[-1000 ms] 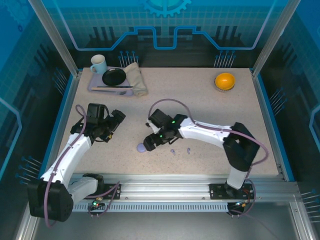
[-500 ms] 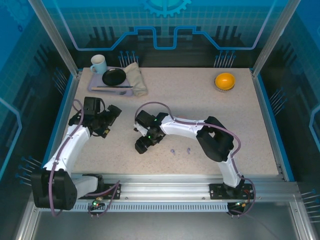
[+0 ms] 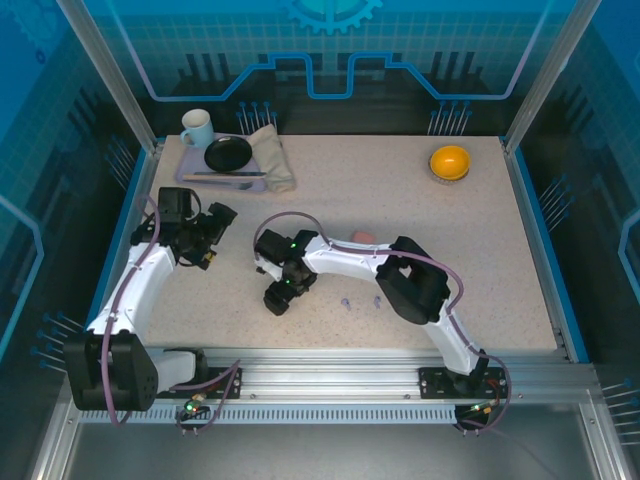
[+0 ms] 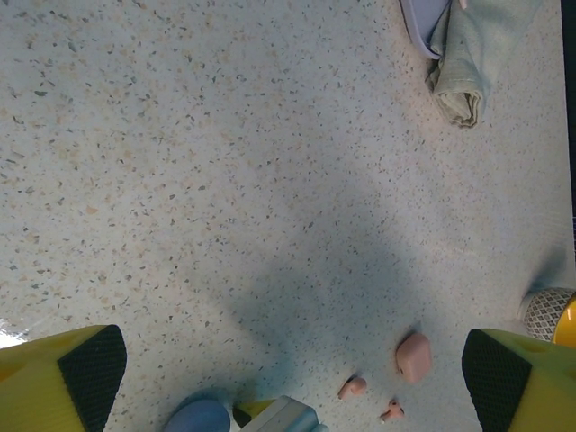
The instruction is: Insert the wireless bluetooth earbuds into the charging case
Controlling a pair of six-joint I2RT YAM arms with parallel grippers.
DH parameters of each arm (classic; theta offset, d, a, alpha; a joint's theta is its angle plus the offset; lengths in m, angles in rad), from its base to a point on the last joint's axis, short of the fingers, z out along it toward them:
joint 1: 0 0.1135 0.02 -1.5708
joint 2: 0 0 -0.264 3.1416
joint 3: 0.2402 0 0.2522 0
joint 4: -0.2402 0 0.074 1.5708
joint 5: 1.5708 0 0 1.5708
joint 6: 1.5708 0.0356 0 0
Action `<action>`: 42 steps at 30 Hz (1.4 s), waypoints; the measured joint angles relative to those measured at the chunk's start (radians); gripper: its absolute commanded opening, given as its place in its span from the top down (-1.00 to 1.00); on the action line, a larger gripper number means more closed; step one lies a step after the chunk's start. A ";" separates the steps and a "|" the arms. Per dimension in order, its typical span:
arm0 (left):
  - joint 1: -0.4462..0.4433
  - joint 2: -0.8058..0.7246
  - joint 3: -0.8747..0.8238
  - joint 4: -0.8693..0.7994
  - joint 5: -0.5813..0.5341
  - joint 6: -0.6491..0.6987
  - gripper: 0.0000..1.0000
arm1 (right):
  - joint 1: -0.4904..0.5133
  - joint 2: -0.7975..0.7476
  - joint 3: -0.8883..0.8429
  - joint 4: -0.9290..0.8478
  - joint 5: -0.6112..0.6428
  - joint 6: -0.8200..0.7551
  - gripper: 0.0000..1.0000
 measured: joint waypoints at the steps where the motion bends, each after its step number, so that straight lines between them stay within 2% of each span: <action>1: 0.000 0.000 0.000 0.000 0.003 0.000 -0.98 | 0.000 0.005 0.006 -0.001 0.009 -0.002 -0.58; 7: 0.000 0.001 0.003 0.000 0.014 0.001 -0.98 | 0.001 0.021 0.032 -0.017 0.043 -0.017 -0.49; 14: 0.001 0.007 0.003 0.000 0.022 0.017 -0.98 | 0.002 0.024 0.039 -0.023 0.068 -0.033 -0.26; 19: 0.001 0.007 0.005 0.000 0.029 0.019 -0.98 | 0.002 0.024 0.037 -0.024 0.082 -0.041 -0.19; 30: 0.003 0.011 0.016 -0.012 0.061 0.037 -0.98 | -0.010 -0.034 -0.065 0.003 0.104 -0.045 -0.16; 42: 0.005 0.027 0.016 -0.014 0.116 0.050 -0.98 | -0.044 -0.050 -0.091 0.018 0.078 -0.045 -0.12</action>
